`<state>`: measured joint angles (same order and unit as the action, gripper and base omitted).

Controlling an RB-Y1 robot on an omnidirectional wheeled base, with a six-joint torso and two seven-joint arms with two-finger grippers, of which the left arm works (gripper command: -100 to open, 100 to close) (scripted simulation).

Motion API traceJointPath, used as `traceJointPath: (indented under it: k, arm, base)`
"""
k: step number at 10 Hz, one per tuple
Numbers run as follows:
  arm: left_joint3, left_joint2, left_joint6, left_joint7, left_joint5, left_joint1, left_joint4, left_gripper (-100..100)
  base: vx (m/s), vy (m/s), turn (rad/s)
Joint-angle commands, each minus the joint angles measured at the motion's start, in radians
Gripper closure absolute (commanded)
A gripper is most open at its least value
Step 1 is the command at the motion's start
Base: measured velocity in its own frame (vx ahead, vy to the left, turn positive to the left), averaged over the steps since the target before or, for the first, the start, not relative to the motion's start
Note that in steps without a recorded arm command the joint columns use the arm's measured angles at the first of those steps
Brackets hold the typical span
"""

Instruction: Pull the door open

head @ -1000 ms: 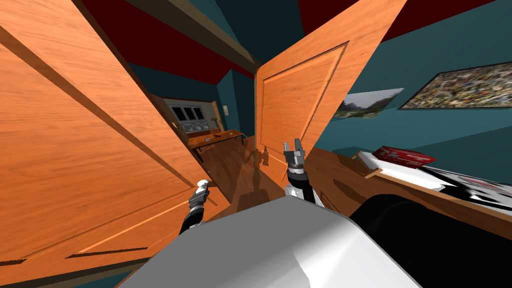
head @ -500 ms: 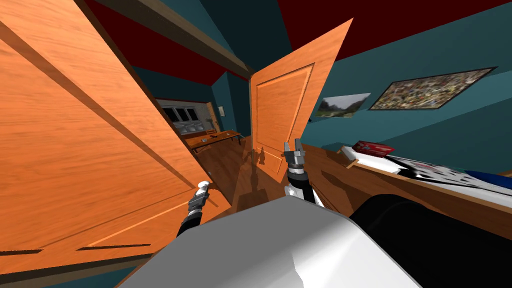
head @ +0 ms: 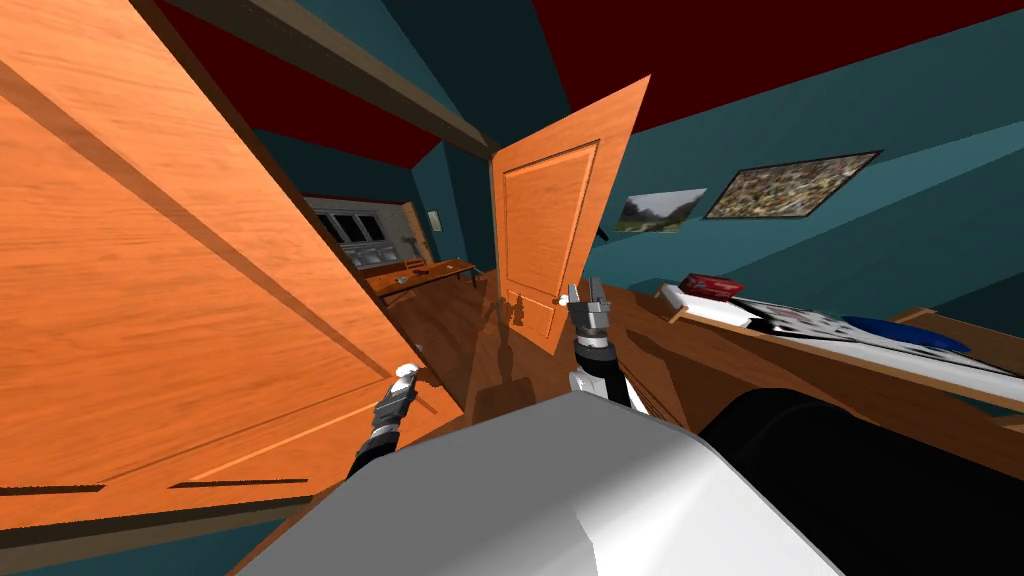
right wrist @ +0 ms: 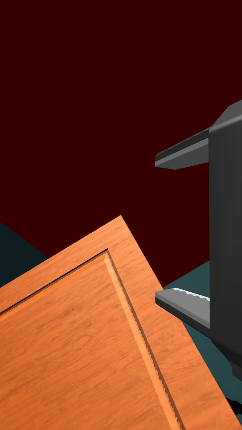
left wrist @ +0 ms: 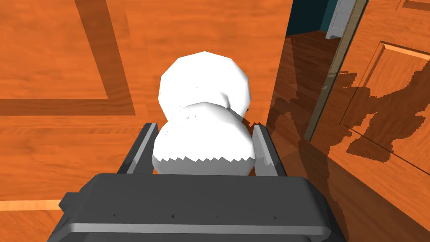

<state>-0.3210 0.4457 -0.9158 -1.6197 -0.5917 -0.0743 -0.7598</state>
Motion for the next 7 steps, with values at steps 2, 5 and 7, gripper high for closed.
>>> traceJointPath:
  k: [2, 5, 7]
  arm:
    - [-0.040, 0.029, -0.033, -0.043, 0.019, -0.026, -0.009, 100]
    - [-0.055, 0.042, -0.039, -0.055, 0.027, -0.039, -0.019, 100]
    - [-0.082, 0.063, -0.075, -0.085, 0.039, -0.058, -0.012, 100]
  base:
    - [-0.243, 0.061, -0.126]
    - [-0.196, 0.038, -0.072]
    - [-0.187, 0.060, -0.143]
